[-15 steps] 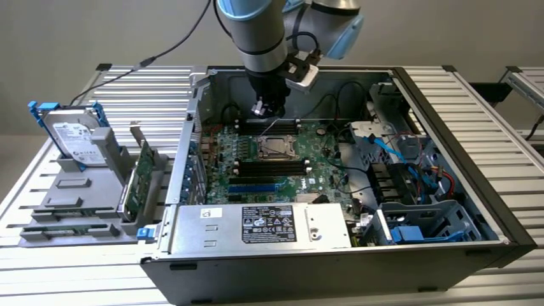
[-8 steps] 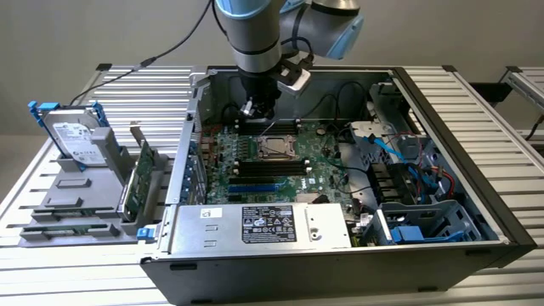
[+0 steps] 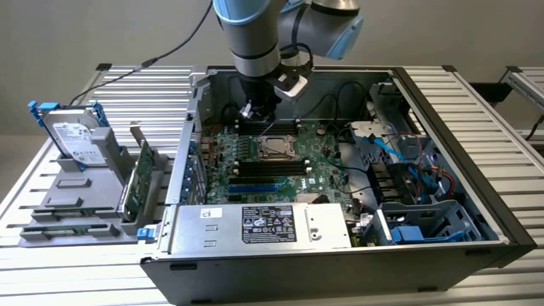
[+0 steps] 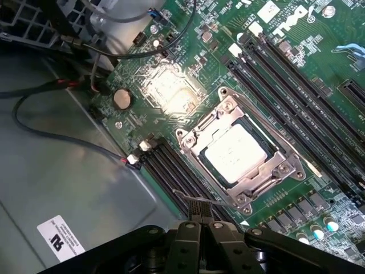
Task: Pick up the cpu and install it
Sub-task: 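Install the first cpu locking lever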
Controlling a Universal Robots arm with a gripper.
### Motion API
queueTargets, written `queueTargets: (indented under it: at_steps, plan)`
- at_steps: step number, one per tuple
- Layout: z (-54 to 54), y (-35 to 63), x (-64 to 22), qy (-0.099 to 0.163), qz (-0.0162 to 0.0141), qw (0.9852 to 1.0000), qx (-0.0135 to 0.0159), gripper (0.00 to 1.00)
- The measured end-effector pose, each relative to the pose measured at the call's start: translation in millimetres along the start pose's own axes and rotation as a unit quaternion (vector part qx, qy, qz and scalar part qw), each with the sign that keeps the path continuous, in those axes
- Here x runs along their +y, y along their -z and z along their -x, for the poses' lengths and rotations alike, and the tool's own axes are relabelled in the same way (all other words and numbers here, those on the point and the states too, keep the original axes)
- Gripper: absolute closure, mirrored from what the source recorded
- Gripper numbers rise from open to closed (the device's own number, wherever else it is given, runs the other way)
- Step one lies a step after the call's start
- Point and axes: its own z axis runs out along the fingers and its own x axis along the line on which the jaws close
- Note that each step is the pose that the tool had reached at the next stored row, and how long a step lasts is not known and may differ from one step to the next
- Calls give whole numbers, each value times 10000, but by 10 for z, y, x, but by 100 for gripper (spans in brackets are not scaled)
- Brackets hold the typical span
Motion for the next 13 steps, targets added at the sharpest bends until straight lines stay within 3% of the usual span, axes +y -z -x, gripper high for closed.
queueTargets:
  at_steps: [2,4,7,9,13]
  plan:
    - [9,-28,1,-148,53,9999,14,89]
    - [24,-29,-13,-221,78,9997,21,89]
    - [102,-10,-96,-242,48,9997,57,89]
    - [151,0,-149,-245,41,9997,62,89]
    - [182,-52,-195,-322,90,9994,48,89]
